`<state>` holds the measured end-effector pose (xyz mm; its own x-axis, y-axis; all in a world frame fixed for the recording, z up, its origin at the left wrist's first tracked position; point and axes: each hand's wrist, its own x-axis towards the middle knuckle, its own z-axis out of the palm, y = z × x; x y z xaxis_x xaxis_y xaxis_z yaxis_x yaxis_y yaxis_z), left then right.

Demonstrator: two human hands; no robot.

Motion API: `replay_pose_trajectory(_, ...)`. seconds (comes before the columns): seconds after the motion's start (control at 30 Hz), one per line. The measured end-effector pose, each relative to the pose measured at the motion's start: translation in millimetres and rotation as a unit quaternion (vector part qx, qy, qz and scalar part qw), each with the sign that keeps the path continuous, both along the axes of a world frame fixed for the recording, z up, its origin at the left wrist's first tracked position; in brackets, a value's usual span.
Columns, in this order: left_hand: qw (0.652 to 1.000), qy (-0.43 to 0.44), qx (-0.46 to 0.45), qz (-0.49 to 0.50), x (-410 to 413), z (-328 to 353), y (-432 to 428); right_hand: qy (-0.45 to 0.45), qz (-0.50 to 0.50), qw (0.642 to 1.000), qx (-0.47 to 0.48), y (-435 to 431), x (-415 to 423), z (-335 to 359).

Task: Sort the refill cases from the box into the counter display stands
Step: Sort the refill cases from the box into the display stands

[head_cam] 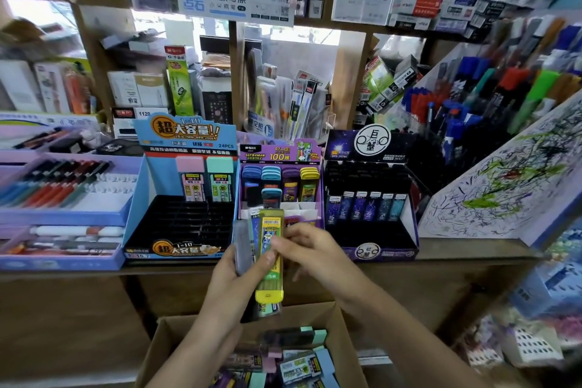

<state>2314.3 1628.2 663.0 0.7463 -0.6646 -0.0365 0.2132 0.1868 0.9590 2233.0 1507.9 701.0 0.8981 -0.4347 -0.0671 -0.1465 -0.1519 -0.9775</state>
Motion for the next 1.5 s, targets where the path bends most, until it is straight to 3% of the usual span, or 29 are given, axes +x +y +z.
replay_pose_trajectory(0.2,0.998,0.045,-0.018,0.048,14,5,-1,-0.021,-0.058,0.998,0.017,23,8,-13)
replay_pose_trajectory(0.5,0.998,0.002,0.019,0.062,28,9,-1,0.006,-0.046,0.999,-0.007,30,11,-14)
replay_pose_trajectory(0.73,0.997,0.019,-0.010,0.069,27,6,0,-0.076,-0.116,0.982,0.125,26,14,-14)
replay_pose_trajectory(0.8,0.998,0.001,-0.011,0.061,27,6,0,-0.104,-0.124,0.979,0.124,20,13,-7)
replay_pose_trajectory(1.1,1.000,-0.010,-0.025,-0.012,30,15,2,-0.146,-0.181,0.972,-0.031,-43,6,57)
replay_pose_trajectory(1.23,1.000,-0.011,-0.025,0.007,38,17,8,-0.116,-0.171,0.957,-0.201,-76,4,80)
replay_pose_trajectory(1.37,1.000,-0.016,-0.023,0.013,42,18,11,-0.080,-0.129,0.909,-0.389,-89,16,88)
replay_pose_trajectory(1.5,1.000,-0.019,-0.017,0.016,43,17,12,-0.029,-0.076,0.820,-0.567,-95,35,86)
